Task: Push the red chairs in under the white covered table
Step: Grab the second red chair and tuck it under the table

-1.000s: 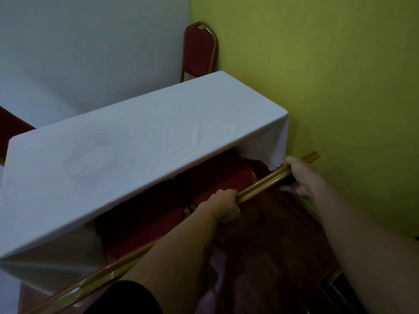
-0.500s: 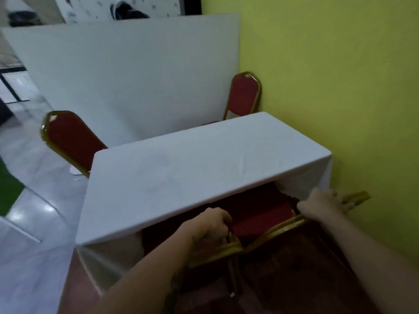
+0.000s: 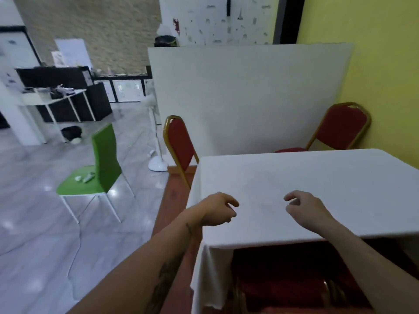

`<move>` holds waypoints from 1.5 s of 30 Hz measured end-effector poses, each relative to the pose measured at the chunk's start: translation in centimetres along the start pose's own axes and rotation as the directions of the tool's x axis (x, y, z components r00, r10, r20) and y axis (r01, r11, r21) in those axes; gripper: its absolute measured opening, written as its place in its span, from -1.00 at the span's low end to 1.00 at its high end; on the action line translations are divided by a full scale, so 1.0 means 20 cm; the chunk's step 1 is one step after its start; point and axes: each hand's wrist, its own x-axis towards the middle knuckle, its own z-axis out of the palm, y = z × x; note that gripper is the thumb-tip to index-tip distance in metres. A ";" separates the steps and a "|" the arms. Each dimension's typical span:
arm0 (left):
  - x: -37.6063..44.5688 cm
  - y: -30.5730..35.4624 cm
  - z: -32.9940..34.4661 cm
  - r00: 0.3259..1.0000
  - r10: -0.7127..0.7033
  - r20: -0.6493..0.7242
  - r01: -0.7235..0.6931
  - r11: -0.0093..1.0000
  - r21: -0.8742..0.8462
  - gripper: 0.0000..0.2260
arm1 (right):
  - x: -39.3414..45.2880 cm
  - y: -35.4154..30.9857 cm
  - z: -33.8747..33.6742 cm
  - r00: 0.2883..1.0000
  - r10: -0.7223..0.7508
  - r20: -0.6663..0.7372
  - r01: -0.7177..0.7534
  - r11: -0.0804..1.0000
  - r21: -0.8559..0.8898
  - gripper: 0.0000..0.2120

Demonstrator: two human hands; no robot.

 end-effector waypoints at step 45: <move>2.23 -1.58 -2.80 0.955 0.178 -0.236 -0.087 0.932 0.353 -0.59 | 2.84 -2.47 1.63 0.960 -0.051 0.274 0.101 0.980 -0.173 -0.40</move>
